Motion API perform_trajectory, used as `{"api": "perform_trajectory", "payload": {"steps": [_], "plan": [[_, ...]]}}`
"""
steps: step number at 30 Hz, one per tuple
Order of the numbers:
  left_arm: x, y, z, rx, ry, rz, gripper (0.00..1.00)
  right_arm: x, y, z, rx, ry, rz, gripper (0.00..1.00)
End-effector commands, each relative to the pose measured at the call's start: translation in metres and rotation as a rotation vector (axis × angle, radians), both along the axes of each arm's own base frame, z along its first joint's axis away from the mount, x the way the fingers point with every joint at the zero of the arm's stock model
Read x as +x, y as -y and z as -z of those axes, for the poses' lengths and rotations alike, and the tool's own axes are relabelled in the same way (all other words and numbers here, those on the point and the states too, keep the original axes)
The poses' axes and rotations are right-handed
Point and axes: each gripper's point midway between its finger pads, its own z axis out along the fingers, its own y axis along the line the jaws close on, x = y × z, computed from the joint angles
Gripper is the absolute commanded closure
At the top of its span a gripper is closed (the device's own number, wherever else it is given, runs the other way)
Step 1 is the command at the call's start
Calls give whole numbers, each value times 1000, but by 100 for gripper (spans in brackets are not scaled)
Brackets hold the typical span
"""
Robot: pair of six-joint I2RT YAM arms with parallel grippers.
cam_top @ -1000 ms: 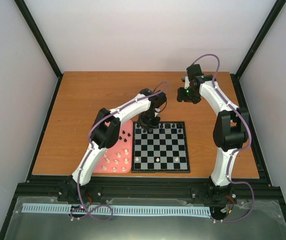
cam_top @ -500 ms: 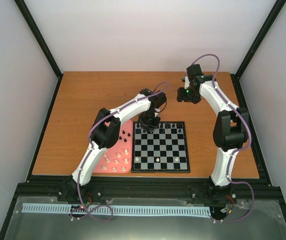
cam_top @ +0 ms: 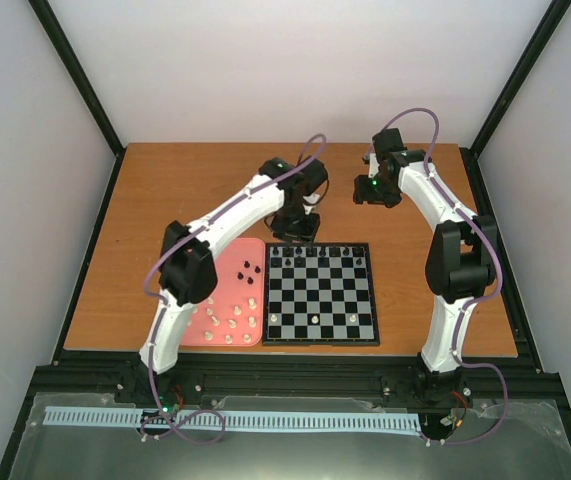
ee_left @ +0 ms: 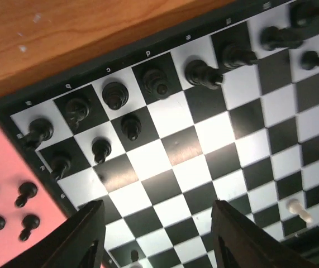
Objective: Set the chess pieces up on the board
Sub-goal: Pick up the chess piece from the storage box.
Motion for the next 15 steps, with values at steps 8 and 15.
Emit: {"api": "perform_trajectory", "payload": {"steps": [8, 15], "plan": [[27, -100, -24, 55, 98, -205, 43, -1, 4, -19, 7, 43, 2, 44], [23, -126, 24, 77, 5, -272, 48, -1, 4, -18, 7, 41, 2, 44]]}}
